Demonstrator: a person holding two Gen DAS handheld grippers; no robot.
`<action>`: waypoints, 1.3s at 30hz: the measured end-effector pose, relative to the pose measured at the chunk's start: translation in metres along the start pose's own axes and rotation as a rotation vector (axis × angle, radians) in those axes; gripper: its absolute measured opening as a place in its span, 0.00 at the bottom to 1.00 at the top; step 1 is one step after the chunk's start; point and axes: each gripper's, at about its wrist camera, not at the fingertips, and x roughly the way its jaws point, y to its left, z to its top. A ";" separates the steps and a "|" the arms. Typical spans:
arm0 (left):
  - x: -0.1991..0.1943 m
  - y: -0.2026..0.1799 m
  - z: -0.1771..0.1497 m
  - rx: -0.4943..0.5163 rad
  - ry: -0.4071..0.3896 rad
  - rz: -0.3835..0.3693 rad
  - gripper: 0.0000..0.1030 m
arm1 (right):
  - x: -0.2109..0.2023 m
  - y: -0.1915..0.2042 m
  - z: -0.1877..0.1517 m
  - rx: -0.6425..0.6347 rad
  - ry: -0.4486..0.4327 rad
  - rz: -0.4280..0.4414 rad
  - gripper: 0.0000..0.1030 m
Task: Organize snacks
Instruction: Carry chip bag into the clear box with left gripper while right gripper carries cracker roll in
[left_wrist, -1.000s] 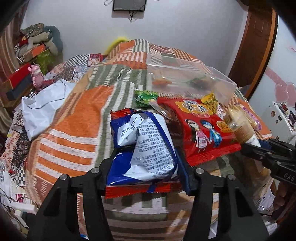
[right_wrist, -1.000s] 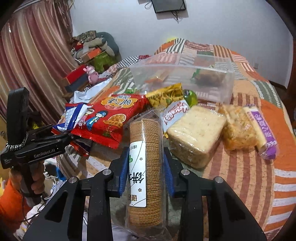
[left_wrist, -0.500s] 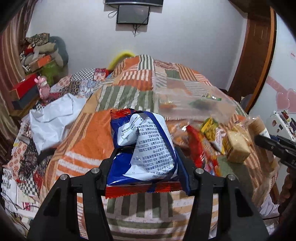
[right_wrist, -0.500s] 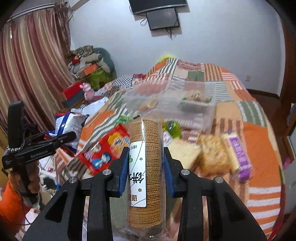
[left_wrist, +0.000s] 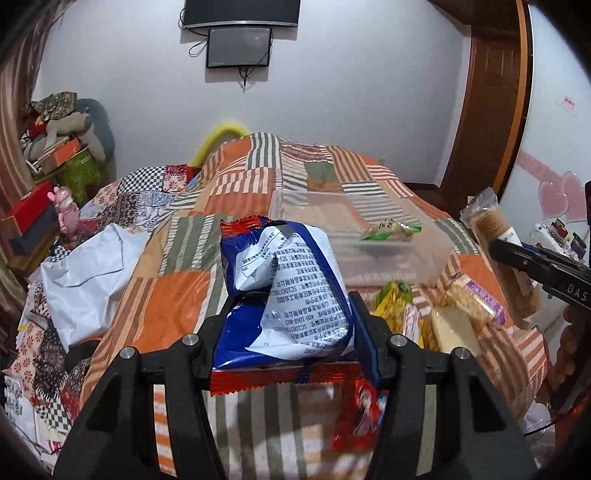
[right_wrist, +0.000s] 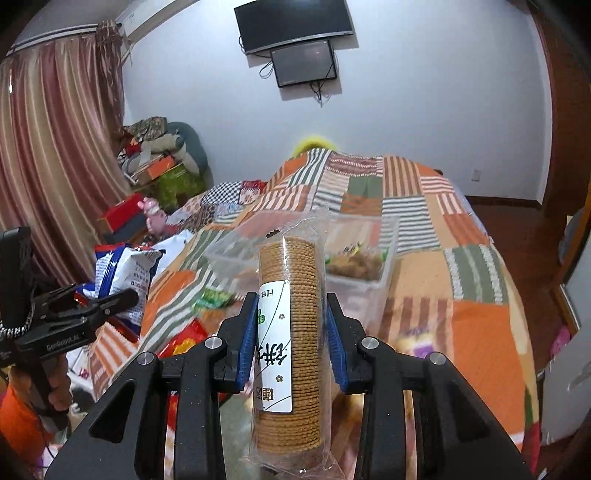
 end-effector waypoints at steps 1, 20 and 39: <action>0.003 -0.001 0.003 -0.004 0.003 -0.007 0.54 | 0.001 -0.002 0.004 -0.001 -0.003 -0.002 0.30; 0.072 -0.025 0.070 0.076 0.015 0.006 0.54 | 0.038 -0.022 0.054 -0.032 -0.053 -0.037 0.30; 0.154 -0.026 0.094 0.029 0.109 -0.003 0.54 | 0.095 -0.034 0.080 -0.083 0.007 -0.046 0.30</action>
